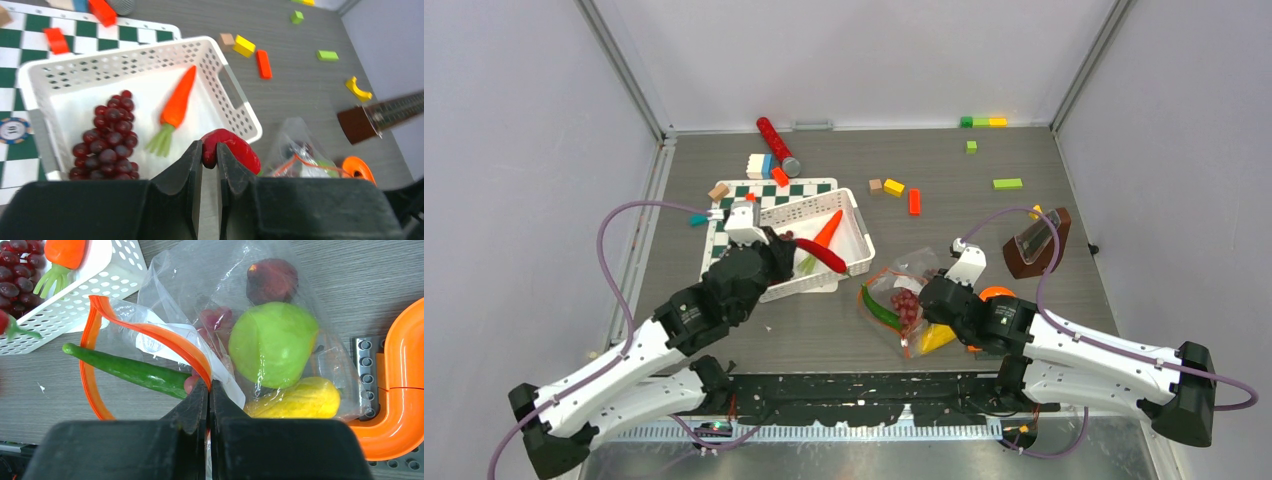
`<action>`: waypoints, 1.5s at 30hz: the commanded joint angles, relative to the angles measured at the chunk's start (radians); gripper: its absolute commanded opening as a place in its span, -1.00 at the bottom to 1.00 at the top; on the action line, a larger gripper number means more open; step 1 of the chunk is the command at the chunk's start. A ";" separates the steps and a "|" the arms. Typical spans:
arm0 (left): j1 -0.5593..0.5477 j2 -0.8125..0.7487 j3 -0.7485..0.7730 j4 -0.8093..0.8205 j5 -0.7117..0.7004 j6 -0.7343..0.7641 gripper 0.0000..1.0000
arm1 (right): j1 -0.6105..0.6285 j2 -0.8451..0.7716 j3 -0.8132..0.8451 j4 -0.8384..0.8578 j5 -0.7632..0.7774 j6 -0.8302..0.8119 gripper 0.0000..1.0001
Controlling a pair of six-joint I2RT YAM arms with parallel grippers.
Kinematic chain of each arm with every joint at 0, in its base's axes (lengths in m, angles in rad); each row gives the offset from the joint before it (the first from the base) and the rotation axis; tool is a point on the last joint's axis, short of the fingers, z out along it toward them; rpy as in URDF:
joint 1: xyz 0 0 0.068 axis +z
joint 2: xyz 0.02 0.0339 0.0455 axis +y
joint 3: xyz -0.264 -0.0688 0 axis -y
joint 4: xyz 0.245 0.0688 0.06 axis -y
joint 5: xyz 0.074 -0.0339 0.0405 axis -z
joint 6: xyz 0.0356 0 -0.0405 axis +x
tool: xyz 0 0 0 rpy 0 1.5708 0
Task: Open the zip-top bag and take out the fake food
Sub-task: Pick up the fake vegetable from the zipper food storage bag, then place the fake vegetable in the bin.
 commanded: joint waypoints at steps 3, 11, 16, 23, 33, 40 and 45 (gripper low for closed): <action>0.157 0.041 0.070 -0.041 0.024 0.048 -0.96 | 0.000 -0.007 0.016 0.017 0.023 0.004 -1.00; 0.305 0.151 0.068 0.041 0.023 0.002 -0.99 | 0.000 -0.012 0.018 0.006 0.020 0.008 -1.00; 0.366 0.154 0.011 0.114 -0.051 -0.152 -0.93 | 0.001 -0.018 0.014 0.001 0.018 0.013 -1.00; 0.408 0.214 -0.074 0.191 -0.133 -0.441 -1.00 | 0.000 -0.039 0.006 -0.004 0.012 0.023 -1.00; 0.437 0.403 -0.025 0.095 -0.221 -0.787 -1.00 | -0.001 -0.076 -0.002 -0.027 0.020 0.032 -1.00; 0.476 0.477 -0.015 0.078 -0.265 -0.896 -1.00 | 0.000 -0.077 0.001 -0.030 0.021 0.034 -1.00; 0.512 0.539 0.022 0.061 -0.250 -0.880 -0.81 | -0.001 -0.067 0.005 -0.029 0.023 0.031 -1.00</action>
